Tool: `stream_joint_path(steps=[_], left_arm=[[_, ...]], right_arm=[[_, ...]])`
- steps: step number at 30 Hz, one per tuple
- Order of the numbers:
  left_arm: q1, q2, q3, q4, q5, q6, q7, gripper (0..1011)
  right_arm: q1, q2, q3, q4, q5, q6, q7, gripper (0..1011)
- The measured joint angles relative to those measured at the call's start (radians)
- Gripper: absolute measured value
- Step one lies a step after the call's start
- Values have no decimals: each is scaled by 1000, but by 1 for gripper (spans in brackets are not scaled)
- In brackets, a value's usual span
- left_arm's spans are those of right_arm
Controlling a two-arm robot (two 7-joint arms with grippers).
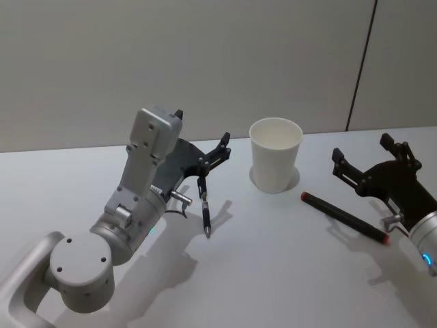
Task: Place the pen into the pen holder.
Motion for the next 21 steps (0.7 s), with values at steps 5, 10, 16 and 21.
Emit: stream_joint_path(steps=[5, 10, 16, 21], left_arm=[[0, 0, 0, 0, 0, 0, 0, 1001], [0, 0, 0, 0, 0, 0, 0, 1001], [0, 0, 0, 0, 0, 0, 0, 1001], [0, 0, 0, 0, 0, 0, 0, 1001]], right_arm=[[2, 3, 3, 0, -2, 1, 5, 1001], [5, 12, 10, 0, -7, 5, 17, 1001], [0, 40, 29, -10, -9, 16, 36, 1001], [-13, 66, 46, -24, -5, 28, 46, 1001]])
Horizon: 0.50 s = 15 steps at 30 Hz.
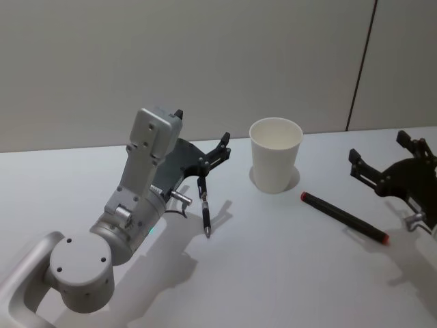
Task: Place the pen into the pen holder.
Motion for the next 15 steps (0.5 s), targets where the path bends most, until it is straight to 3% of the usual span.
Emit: stream_joint_path(steps=[15], left_arm=[[0, 0, 0, 0, 0, 0, 0, 1001]], right_arm=[[-32, 68, 41, -33, 24, 86, 40, 1001]])
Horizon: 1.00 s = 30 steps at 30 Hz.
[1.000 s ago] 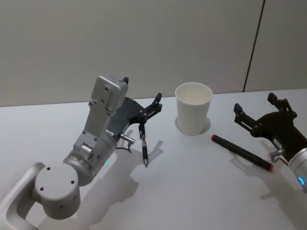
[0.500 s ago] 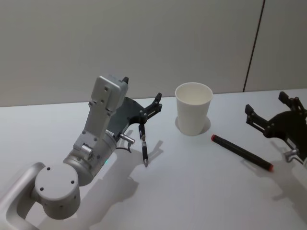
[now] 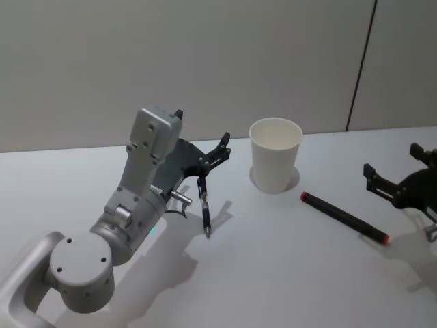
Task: Place the pen into the pen holder.
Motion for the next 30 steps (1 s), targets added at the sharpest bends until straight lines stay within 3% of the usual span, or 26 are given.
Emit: stream_joint_path(steps=[11, 16, 30], left_arm=[[0, 0, 0, 0, 0, 0, 0, 1001], [0, 0, 0, 0, 0, 0, 0, 1001], [0, 0, 0, 0, 0, 0, 0, 1001]], right_arm=[[24, 19, 5, 7, -26, 107, 40, 1001], [54, 20, -5, 23, -65, 168, 82, 1001], [125, 3, -39, 76, -153, 255, 182, 1001]])
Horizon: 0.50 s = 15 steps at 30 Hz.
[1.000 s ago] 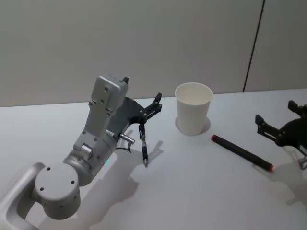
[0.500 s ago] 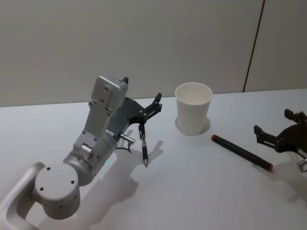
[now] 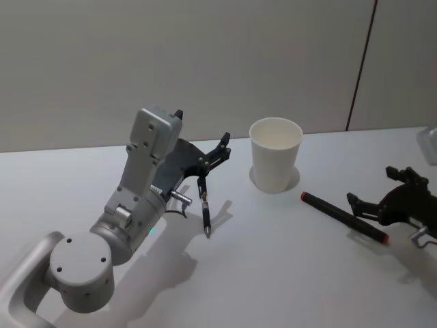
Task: Place the pen into the pen holder.
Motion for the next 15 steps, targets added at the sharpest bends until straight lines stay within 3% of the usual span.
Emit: stream_joint_path(steps=[15], left_arm=[[0, 0, 0, 0, 0, 0, 0, 1001]], right_arm=[[54, -37, -44, 79, -68, 41, 75, 1001]])
